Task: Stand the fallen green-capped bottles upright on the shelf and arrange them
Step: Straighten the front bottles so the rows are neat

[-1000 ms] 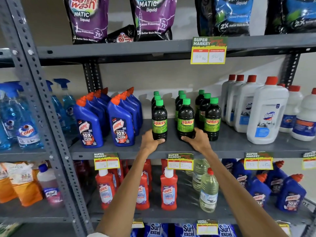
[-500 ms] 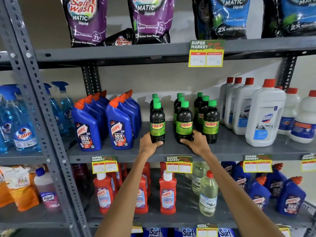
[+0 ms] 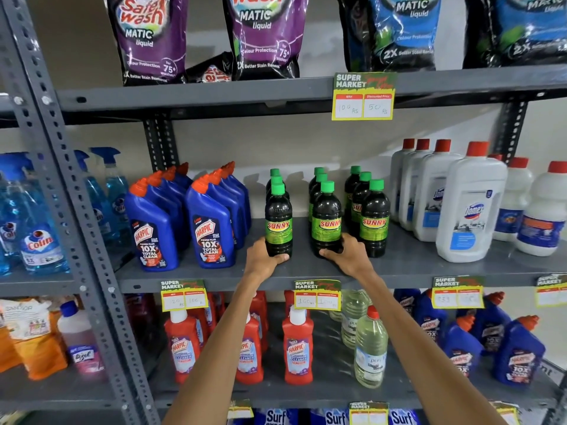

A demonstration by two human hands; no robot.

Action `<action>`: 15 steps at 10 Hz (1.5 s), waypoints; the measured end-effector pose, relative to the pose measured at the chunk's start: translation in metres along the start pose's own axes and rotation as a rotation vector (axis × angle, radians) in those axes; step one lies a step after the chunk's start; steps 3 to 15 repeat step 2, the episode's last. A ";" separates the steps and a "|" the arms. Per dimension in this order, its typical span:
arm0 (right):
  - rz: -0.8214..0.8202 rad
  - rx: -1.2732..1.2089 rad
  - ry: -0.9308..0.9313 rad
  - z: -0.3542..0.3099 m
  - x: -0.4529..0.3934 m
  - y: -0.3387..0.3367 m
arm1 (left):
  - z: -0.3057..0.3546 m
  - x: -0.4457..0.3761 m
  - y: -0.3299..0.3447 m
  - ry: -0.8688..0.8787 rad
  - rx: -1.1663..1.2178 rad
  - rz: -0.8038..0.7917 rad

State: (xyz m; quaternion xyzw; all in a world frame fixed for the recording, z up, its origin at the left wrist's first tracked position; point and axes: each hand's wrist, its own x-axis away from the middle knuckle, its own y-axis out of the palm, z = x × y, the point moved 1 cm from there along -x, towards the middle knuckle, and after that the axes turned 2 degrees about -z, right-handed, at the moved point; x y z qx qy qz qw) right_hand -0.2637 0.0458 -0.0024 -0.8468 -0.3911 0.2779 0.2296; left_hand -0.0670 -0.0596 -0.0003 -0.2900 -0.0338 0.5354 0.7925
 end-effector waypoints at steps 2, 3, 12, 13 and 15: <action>0.123 -0.078 -0.097 -0.006 0.057 -0.006 | 0.002 0.026 0.007 0.047 -0.097 0.056; 0.123 -0.078 -0.097 -0.006 0.057 -0.006 | 0.002 0.026 0.007 0.047 -0.097 0.056; 0.123 -0.078 -0.097 -0.006 0.057 -0.006 | 0.002 0.026 0.007 0.047 -0.097 0.056; 0.123 -0.078 -0.097 -0.006 0.057 -0.006 | 0.002 0.026 0.007 0.047 -0.097 0.056; 0.123 -0.078 -0.097 -0.006 0.057 -0.006 | 0.002 0.026 0.007 0.047 -0.097 0.056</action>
